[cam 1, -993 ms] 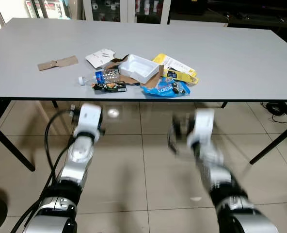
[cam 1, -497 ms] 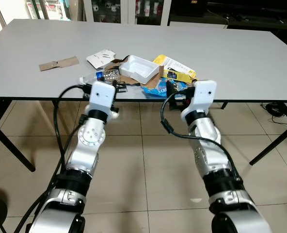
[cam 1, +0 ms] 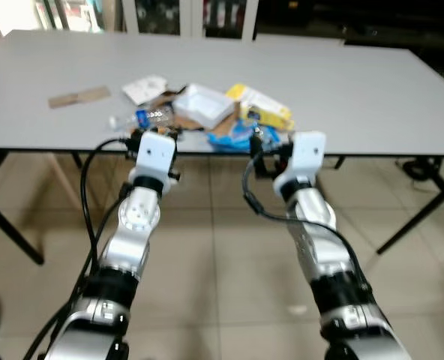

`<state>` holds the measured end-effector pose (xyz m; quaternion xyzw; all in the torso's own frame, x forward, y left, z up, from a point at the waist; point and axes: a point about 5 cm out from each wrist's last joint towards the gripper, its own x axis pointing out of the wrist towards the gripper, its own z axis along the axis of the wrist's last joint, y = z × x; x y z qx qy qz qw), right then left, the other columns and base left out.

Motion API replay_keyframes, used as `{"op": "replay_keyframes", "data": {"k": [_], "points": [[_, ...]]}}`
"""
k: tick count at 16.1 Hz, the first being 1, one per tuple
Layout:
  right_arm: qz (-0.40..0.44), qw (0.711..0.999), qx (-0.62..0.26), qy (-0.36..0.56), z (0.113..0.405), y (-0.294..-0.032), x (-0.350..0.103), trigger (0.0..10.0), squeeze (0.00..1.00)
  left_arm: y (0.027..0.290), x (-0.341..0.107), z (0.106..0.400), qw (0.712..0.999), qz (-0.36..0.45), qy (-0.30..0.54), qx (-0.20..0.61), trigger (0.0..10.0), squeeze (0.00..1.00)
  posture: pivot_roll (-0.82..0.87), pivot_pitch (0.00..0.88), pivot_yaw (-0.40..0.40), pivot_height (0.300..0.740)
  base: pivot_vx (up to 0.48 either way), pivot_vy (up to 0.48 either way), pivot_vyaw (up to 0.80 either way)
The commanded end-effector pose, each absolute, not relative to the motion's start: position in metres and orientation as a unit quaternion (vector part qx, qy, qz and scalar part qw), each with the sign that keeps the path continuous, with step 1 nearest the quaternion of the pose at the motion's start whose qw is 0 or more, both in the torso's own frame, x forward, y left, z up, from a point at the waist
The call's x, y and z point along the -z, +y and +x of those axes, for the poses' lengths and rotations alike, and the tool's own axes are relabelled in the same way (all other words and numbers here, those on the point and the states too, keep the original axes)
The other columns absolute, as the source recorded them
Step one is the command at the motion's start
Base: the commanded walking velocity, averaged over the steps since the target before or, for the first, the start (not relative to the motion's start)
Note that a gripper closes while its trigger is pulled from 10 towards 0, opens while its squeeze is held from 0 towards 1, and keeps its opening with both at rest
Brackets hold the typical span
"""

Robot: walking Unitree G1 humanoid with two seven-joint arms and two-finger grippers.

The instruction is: Picking trash to rubbish bin

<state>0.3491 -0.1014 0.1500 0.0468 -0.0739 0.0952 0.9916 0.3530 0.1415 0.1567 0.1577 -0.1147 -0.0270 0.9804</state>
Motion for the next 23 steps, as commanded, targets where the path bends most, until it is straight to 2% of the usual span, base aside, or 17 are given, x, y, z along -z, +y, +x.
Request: {"op": "replay_keyframes", "data": {"k": [1, 5, 17, 23], "points": [[0.053, 0.991, -0.092, -0.08, 0.349, -0.102, -0.155, 10.0, 0.0, 0.144, -0.157, 0.352, 0.98, 0.16, -0.115, 0.02, 10.0, 0.0, 0.0, 0.0, -0.07, 0.74, 0.0, -0.401, 0.0], [0.055, 0.99, -0.104, -0.073, 0.347, -0.097, -0.154, 10.0, 0.0, 0.15, -0.157, 0.352, 0.983, 0.149, -0.106, 0.009, 10.0, 0.0, 0.0, 0.0, -0.072, 0.74, 0.0, -0.399, 0.0], [0.054, 0.992, -0.091, -0.071, 0.351, -0.103, -0.162, 10.0, 0.0, 0.172, -0.174, 0.367, 0.988, 0.122, -0.091, -0.025, 10.0, 0.0, -0.01, 0.034, -0.063, 0.74, 0.0, 0.0, 0.0], [0.053, 0.992, -0.088, -0.068, 0.353, -0.103, -0.163, 10.0, 0.0, 0.167, -0.175, 0.367, 0.989, 0.111, -0.09, -0.027, 10.0, 0.0, -0.01, 0.054, -0.064, 0.74, 0.4, 0.0, 0.0]]}}
